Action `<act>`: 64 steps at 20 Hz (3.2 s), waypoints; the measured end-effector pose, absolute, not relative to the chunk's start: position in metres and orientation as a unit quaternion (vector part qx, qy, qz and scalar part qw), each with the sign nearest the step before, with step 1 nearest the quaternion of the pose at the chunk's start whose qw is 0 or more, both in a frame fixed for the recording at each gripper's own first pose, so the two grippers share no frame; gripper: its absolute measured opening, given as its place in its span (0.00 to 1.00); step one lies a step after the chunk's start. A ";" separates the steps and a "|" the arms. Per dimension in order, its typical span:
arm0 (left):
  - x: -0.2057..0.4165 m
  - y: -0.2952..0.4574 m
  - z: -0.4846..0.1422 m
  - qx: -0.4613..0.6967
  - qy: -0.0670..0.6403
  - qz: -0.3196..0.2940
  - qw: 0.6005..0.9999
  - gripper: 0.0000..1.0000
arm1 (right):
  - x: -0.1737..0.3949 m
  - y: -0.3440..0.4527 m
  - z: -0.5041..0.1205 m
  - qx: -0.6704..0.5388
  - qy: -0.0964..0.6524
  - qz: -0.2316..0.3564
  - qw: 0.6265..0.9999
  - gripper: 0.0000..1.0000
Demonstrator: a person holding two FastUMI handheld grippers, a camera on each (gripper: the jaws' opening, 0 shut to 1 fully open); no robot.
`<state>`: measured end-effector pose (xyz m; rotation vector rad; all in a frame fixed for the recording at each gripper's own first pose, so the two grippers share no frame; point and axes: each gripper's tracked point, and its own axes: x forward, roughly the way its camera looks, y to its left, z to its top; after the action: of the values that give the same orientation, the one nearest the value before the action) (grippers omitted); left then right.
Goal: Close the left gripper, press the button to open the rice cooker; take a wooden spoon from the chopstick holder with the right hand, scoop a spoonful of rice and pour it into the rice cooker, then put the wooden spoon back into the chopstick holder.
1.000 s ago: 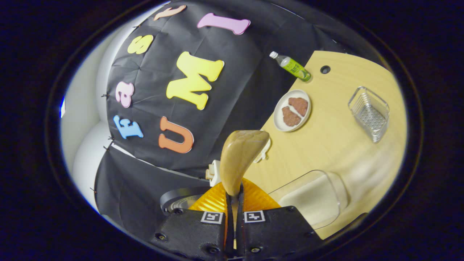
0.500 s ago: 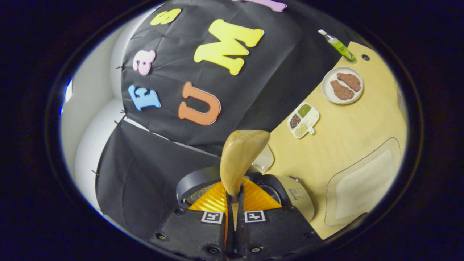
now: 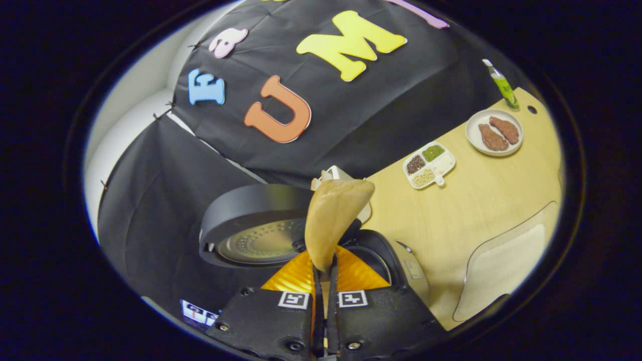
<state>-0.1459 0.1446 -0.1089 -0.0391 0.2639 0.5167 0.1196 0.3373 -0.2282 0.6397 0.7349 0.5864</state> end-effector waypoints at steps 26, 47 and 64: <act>-0.170 0.170 -0.108 -0.025 0.118 0.263 0.957 0.95 | 0.113 0.354 -0.214 0.081 0.242 0.304 0.918 0.08; -0.165 0.168 -0.102 -0.040 0.101 0.229 0.967 0.95 | 0.083 0.384 -0.172 -0.154 0.087 0.377 0.909 0.08; -0.131 0.142 -0.098 -0.041 0.091 0.153 0.983 0.95 | 0.067 0.342 -0.140 0.058 0.168 0.339 0.924 0.08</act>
<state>-0.1307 0.1415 -0.0983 -0.0823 0.1821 0.3080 0.0666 0.3420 -0.1398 0.1183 0.3438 0.6957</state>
